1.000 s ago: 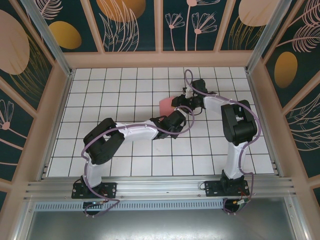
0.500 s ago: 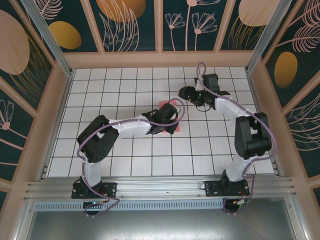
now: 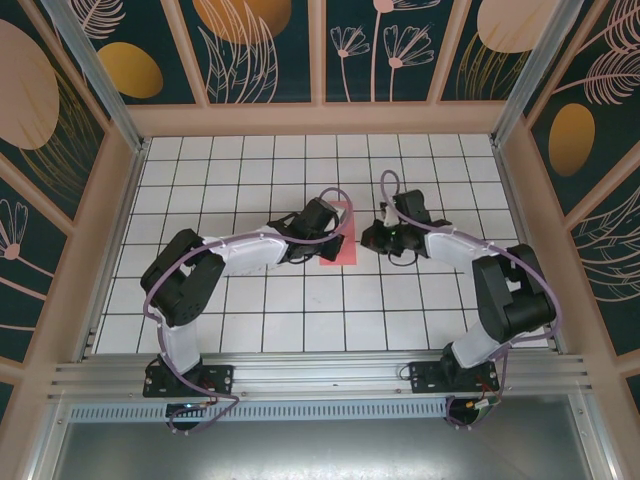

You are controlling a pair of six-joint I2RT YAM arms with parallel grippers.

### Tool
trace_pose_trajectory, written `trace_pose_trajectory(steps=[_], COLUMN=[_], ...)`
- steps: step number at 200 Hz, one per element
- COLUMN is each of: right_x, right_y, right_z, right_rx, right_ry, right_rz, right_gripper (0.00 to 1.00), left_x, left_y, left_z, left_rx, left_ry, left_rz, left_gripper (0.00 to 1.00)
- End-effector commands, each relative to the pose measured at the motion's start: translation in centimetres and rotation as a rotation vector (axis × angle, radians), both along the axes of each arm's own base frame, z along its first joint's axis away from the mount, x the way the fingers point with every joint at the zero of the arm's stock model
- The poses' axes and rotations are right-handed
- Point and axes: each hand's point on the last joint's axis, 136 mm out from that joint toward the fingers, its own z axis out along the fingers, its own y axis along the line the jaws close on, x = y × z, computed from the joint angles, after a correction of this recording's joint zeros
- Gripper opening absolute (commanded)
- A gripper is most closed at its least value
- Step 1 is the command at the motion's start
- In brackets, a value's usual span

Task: Fold a paper plane with a square sheet of paper (fold left side to right side)
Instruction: Fold the triangle a second time at the center of the table.

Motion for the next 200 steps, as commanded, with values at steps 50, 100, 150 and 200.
trace_pose_trajectory(steps=[50,100,150,200], right_x=[-1.9,-2.5,-3.1,-3.3], right_y=[1.9,1.1,0.4,0.1], right_z=[-4.6,-6.4,-7.5,-7.9], right_rx=[-0.081,-0.143,-0.207,-0.231], right_ry=[0.122,0.165,0.191,0.199], right_rz=[0.039,0.048,0.061,0.069], right_gripper=[0.00,0.00,0.00,0.00], left_x=[0.8,1.6,2.4,3.1], left_y=[0.9,2.0,2.4,2.9], left_z=[0.3,-0.9,-1.6,-2.5], left_rx=[0.033,0.098,0.122,0.144], left_ry=[-0.007,-0.004,-0.005,-0.009], left_rz=[0.027,0.056,0.063,0.077], left_gripper=[0.00,0.00,0.00,0.00])
